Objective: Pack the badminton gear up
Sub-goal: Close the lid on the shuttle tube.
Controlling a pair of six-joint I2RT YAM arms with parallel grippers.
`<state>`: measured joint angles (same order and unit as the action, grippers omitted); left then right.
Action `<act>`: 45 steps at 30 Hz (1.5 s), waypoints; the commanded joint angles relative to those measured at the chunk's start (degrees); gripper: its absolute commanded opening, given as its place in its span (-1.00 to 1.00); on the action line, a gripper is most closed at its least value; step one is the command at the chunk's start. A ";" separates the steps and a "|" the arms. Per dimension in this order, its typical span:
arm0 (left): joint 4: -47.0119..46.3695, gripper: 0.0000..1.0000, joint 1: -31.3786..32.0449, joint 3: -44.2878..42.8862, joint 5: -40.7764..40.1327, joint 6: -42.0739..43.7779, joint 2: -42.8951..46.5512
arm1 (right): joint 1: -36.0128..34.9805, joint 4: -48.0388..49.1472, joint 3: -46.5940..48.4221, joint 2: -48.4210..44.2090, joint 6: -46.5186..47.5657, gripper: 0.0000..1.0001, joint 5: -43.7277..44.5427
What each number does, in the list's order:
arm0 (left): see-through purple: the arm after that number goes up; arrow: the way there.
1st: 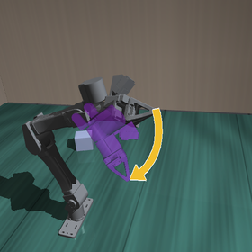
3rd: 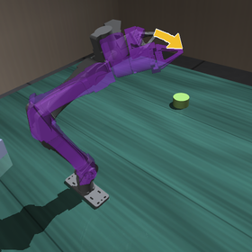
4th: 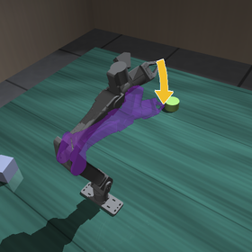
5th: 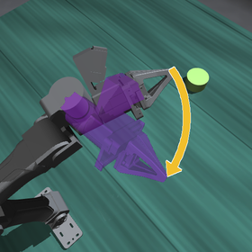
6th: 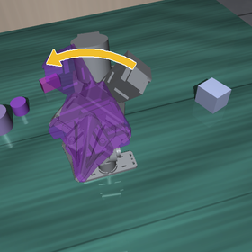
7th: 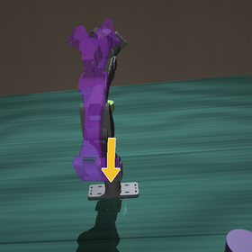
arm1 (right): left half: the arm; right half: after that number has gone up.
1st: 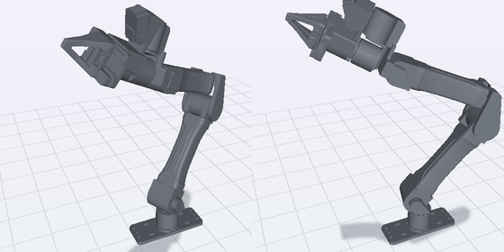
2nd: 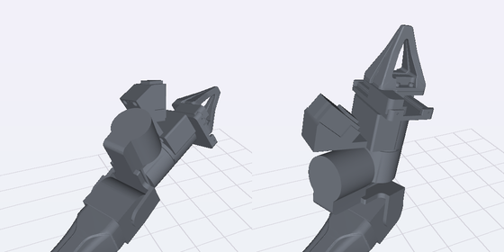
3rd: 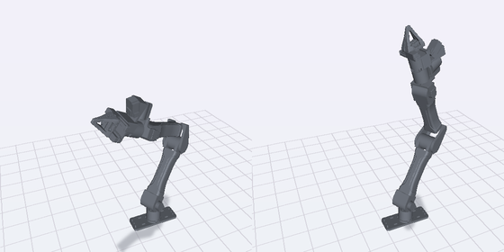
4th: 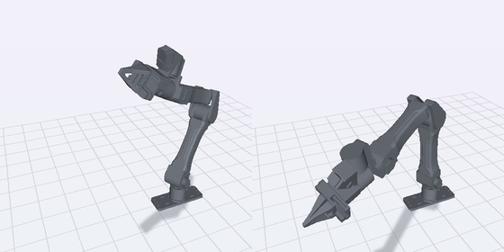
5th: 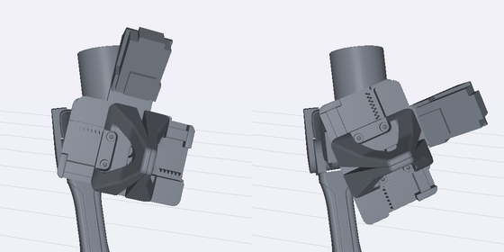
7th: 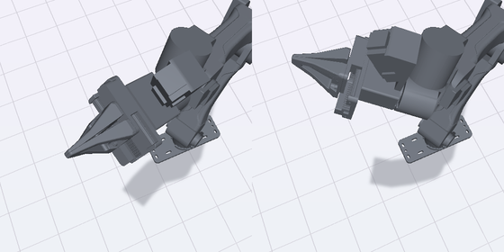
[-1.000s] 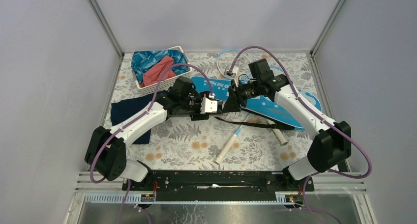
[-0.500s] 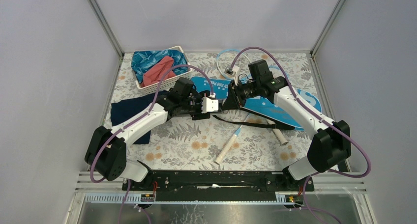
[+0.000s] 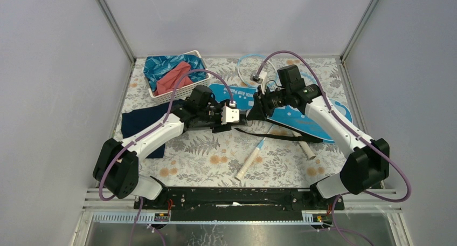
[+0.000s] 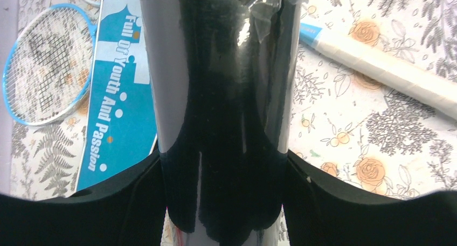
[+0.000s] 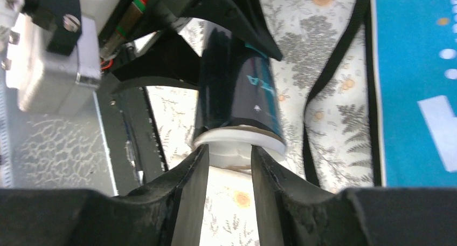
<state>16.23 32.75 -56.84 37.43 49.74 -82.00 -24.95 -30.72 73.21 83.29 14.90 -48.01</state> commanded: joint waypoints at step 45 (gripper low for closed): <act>0.59 -1.00 -2.06 -2.87 11.40 -1.88 -1.01 | 2.36 -0.13 -2.29 -5.44 17.00 -1.00 5.33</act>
<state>17.52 31.05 -58.28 49.32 46.19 -82.46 -22.76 -31.00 69.71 79.53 30.44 -45.67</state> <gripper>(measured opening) 0.698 0.059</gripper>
